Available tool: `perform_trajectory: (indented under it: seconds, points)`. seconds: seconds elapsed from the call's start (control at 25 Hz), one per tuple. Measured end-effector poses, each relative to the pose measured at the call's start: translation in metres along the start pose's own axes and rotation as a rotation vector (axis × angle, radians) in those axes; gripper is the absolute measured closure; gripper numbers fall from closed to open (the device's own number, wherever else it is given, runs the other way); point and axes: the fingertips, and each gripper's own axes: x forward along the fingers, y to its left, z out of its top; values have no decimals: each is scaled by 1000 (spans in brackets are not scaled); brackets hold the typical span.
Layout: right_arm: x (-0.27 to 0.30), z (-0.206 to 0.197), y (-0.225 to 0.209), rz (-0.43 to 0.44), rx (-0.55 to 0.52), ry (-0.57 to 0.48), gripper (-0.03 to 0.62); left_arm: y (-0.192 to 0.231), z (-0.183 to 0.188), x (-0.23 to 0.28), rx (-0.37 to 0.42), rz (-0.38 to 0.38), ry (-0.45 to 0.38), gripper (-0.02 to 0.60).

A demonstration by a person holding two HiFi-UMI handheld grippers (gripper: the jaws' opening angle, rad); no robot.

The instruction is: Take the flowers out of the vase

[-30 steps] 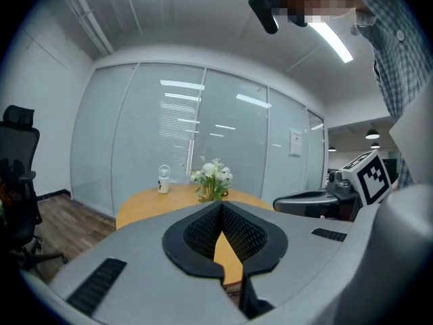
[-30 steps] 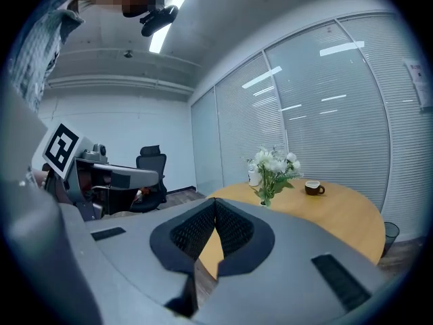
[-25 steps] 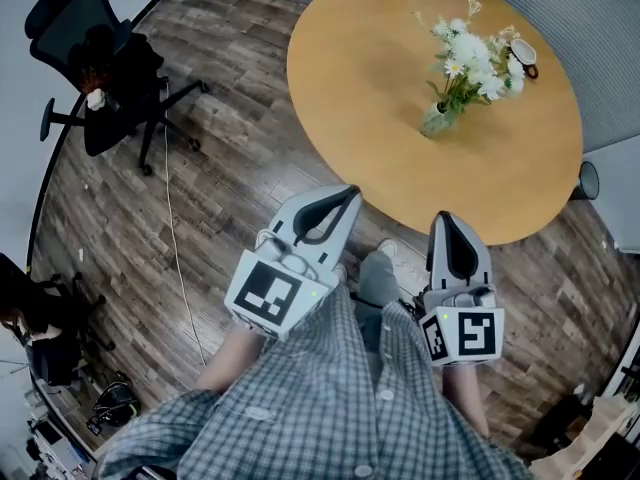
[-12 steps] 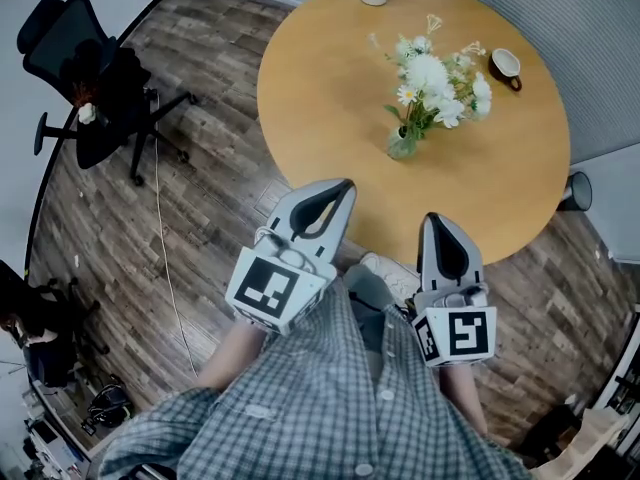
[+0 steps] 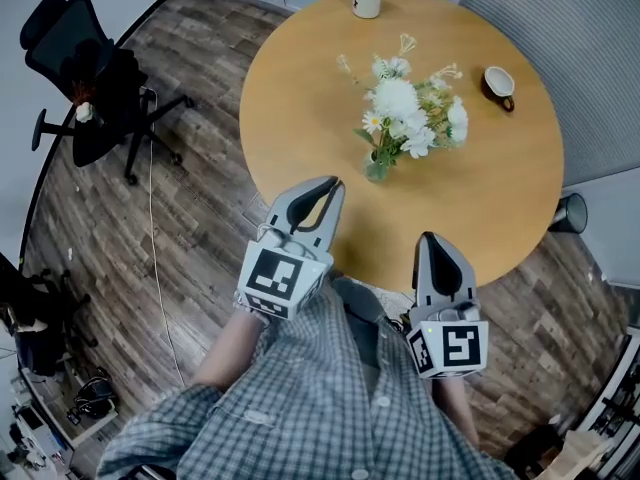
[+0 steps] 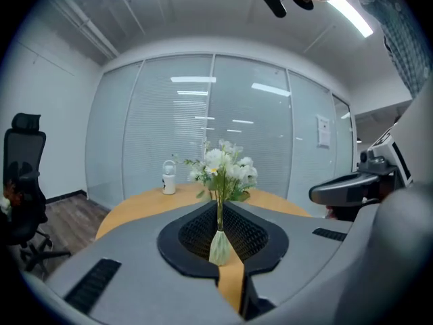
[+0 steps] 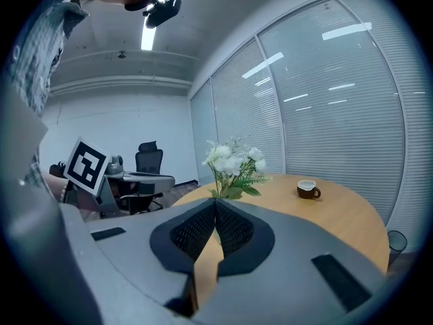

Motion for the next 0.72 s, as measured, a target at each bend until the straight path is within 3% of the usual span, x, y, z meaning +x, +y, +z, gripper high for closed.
perform_trajectory:
  seconds: [0.24, 0.6, 0.72]
  points:
    - [8, -6, -18, -15, 16, 23, 585, 7, -33, 36, -42, -20, 63, 441]
    - [28, -14, -32, -60, 26, 74, 585, 10, -89, 88, 89, -122, 201, 347]
    - [33, -17, -29, -46, 29, 91, 585, 8, -109, 100, 101, -143, 249, 309]
